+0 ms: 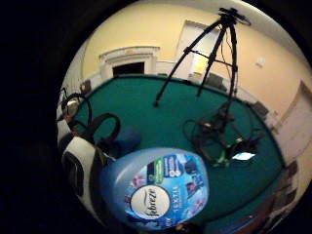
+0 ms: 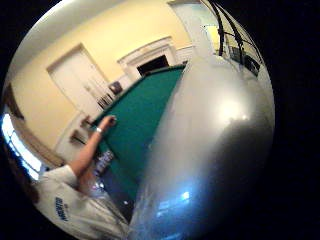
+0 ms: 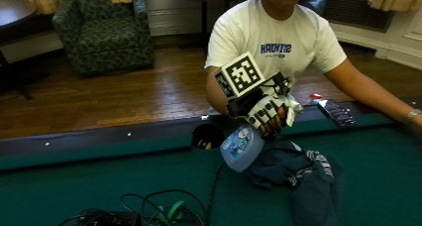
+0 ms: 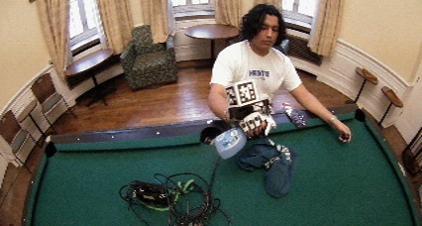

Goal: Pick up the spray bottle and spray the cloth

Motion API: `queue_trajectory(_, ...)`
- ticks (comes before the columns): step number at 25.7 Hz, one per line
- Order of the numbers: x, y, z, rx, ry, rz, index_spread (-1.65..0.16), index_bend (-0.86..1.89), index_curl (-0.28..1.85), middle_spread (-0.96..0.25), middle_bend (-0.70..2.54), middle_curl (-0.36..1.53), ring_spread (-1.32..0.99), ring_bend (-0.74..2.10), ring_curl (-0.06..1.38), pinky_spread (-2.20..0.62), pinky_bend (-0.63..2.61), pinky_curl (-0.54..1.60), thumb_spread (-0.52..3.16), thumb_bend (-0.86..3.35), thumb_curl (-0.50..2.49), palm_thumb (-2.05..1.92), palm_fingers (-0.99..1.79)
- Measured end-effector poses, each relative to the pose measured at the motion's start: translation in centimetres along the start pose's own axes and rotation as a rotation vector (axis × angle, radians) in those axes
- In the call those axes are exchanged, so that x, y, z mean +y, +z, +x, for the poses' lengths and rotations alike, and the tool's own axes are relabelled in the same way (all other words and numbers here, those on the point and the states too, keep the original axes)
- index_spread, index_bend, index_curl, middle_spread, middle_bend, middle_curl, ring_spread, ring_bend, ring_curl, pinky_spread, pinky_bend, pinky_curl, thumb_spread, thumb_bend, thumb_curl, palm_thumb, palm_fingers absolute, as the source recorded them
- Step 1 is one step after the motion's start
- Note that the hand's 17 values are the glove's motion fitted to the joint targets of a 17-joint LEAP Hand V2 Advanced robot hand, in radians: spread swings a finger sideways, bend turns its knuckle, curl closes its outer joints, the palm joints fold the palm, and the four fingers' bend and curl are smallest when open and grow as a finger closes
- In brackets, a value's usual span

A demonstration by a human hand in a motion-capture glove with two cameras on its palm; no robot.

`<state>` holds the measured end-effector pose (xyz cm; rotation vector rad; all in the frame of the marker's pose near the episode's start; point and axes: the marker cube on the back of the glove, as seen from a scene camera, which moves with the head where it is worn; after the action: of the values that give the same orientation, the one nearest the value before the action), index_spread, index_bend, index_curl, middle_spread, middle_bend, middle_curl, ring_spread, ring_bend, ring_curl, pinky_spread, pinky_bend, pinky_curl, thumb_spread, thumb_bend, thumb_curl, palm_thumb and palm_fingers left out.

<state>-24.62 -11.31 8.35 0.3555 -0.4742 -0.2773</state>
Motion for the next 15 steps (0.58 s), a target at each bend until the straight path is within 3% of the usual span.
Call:
queue_trajectory(9,-1.5,2.4,-0.8,-0.657,0.098,-0.033,-0.28,0.35,0.60,-0.20,0.65,0.55,-0.19,0.77,0.49,-0.31,0.45,0.43,0.25,-0.03,0.83,0.93,1.39)
queue_trajectory(15,-2.4,4.0,-4.8,-0.846,0.089,-0.074,-0.28,0.35,0.60,-0.20,0.65,0.55,-0.19,0.77,0.49,-0.31,0.45,0.43,0.25,-0.03,0.83,0.94,1.39)
